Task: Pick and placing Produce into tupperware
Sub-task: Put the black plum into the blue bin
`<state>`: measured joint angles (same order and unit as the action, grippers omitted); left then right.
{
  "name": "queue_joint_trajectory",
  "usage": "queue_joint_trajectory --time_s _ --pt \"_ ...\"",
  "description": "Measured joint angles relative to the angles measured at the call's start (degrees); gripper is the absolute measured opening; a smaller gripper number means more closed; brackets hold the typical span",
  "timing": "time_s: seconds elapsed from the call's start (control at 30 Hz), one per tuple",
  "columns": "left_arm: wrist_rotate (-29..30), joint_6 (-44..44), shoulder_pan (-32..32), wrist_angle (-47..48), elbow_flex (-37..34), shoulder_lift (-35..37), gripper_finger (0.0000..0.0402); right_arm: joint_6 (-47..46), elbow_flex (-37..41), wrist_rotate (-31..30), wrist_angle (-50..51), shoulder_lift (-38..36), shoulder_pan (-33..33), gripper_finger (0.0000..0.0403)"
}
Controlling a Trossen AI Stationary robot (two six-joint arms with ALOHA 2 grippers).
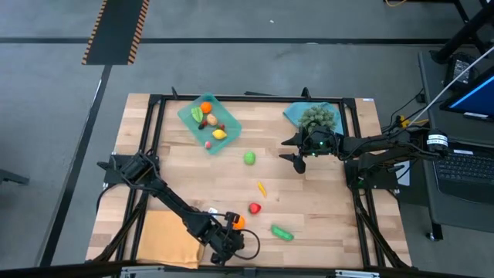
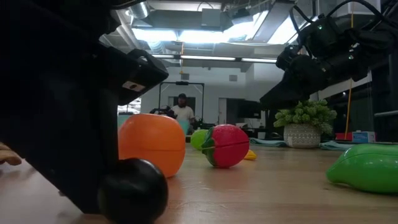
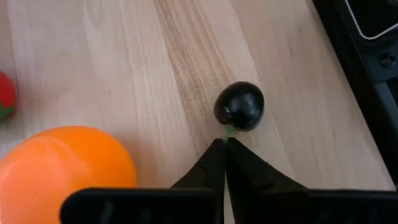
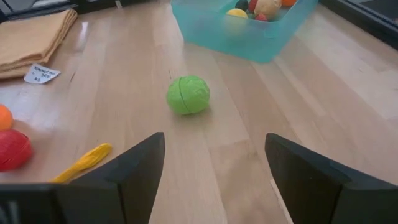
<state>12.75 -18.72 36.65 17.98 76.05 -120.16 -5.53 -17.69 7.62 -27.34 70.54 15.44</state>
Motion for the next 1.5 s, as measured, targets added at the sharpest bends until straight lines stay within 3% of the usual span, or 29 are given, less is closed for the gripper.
queue_joint_trajectory --time_s 0.17,0.53,1.0,1.23,1.5 --pt "-0.83 2.08 -0.61 0.94 -0.12 1.31 0.0001 -0.32 0.0 0.0 0.24 0.0 -0.02 0.028" --pt "0.3 1.9 -2.86 15.59 -0.37 9.35 0.0 -0.45 0.0 0.02 2.04 0.0 -0.02 0.028" --pt "-0.39 1.27 -2.74 23.09 -0.23 23.8 0.0 -0.29 0.0 0.0 2.0 0.0 -0.02 0.028" --pt "0.49 2.82 -2.81 19.69 -3.8 29.17 0.0 -0.37 0.0 -0.02 1.98 0.0 -0.02 0.028" --pt "1.82 2.99 -4.06 3.74 -20.89 38.56 0.0 -0.29 0.0 0.0 1.98 0.0 -0.01 0.028"
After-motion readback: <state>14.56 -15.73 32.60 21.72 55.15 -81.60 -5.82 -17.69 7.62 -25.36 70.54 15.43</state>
